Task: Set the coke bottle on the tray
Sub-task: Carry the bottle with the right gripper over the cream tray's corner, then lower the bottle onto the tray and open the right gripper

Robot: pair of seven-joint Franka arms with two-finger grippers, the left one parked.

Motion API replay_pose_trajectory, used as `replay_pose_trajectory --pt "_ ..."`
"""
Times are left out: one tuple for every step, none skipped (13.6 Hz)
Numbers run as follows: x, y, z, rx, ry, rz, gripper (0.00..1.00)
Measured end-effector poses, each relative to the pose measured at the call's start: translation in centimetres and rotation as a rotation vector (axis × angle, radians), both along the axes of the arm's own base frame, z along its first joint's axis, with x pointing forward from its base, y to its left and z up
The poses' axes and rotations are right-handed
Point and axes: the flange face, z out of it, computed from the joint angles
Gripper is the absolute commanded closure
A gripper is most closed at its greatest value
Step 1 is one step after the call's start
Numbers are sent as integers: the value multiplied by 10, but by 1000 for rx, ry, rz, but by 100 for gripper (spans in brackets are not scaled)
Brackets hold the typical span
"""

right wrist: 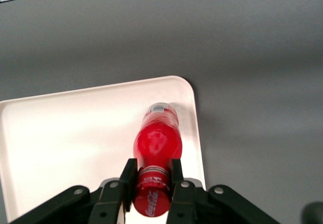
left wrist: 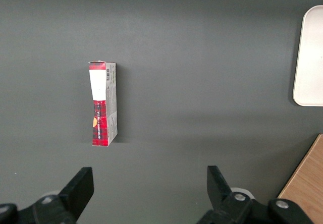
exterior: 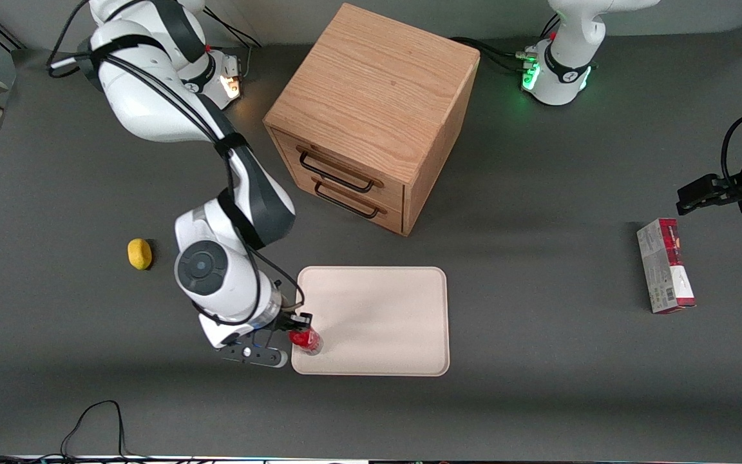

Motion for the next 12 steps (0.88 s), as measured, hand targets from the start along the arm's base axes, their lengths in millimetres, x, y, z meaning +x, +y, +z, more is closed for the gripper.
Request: replay_pose_trajectory --pt "1 0 -10 -12 -5 4 100" --pt "3 0 -8 -11 -14 4 100" --pt "4 -1 -7 -14 -17 3 100" --pt "4 -2 -9 -16 -16 3 100" --pt "5 -2 -9 -16 -17 2 100" --pt "5 -2 -9 -16 -18 2 100" --pt "5 -2 -9 -16 -18 2 100" --pt "5 -2 -9 -16 -18 2 1" --pt "5 -2 -9 -16 -18 2 0" --pt "5 -2 -9 -17 -18 3 0" --pt "5 -2 -9 -18 -19 3 0" --pt "5 -2 -8 -17 -22 3 0"
